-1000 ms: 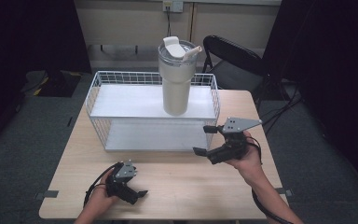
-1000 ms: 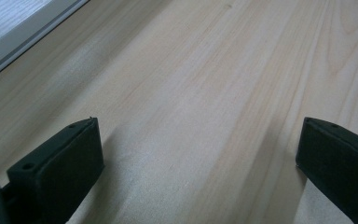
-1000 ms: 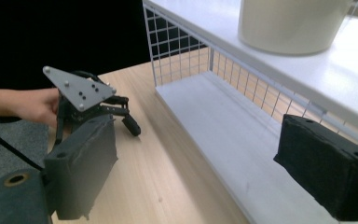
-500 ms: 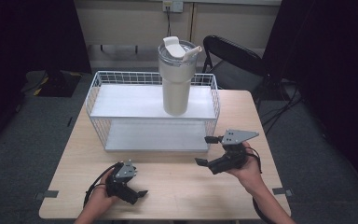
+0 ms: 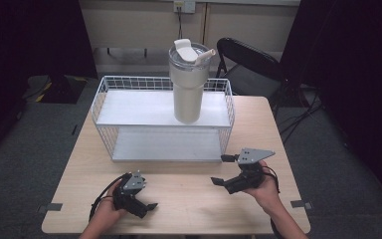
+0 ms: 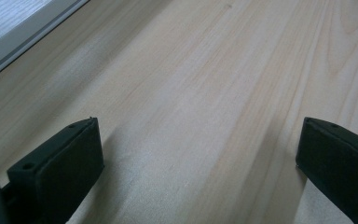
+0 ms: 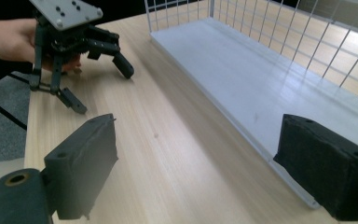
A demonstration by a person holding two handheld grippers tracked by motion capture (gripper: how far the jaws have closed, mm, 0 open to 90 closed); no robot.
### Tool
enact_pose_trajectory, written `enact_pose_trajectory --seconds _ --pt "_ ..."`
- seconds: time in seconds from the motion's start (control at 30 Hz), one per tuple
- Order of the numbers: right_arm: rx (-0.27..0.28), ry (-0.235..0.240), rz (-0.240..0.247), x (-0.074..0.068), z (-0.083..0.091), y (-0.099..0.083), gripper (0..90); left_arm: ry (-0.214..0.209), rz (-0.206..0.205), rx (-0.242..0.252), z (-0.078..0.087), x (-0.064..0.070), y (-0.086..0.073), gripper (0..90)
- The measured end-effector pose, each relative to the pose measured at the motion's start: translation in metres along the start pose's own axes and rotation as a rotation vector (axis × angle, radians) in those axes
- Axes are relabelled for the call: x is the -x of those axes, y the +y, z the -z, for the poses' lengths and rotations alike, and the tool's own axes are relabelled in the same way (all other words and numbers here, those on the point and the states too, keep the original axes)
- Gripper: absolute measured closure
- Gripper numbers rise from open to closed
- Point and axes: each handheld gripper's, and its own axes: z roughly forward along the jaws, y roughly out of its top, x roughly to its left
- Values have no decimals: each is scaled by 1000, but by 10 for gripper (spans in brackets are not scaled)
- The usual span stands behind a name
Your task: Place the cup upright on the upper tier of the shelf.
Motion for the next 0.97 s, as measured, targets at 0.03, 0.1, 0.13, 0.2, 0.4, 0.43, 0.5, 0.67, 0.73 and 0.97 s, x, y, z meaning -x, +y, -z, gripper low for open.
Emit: enact_pose_trajectory --seconds 0.03,0.1,0.13,0.2,0.4,0.43,0.5,0.67,0.73,0.97 --pt "-4 -1 -1 0 0 -2 115 0 0 0 0 0 0 0" --pt "-4 -4 3 0 0 -7 119 0 0 0 0 0 0 0" --pt "-9 -6 1 0 -1 -10 119 0 0 0 0 0 0 0" --pt "-19 -5 -3 0 -2 -16 120 0 0 0 0 0 0 0" --pt "-55 -7 -13 -1 -7 -32 120 0 0 0 0 0 0 0" --pt "-57 -5 -13 -2 -8 -34 120 0 0 0 0 0 0 0" --pt "-70 -8 -14 -2 -9 -39 120 0 0 0 0 0 0 0" --pt "-109 -16 -24 -2 -14 -53 120 0 0 0 0 0 0 0" --pt "-143 -31 -18 -3 -15 -58 121 0 0 0 0 0 0 0" --pt "-244 -59 30 -7 -25 -72 126 0 0 0 0 0 0 0"
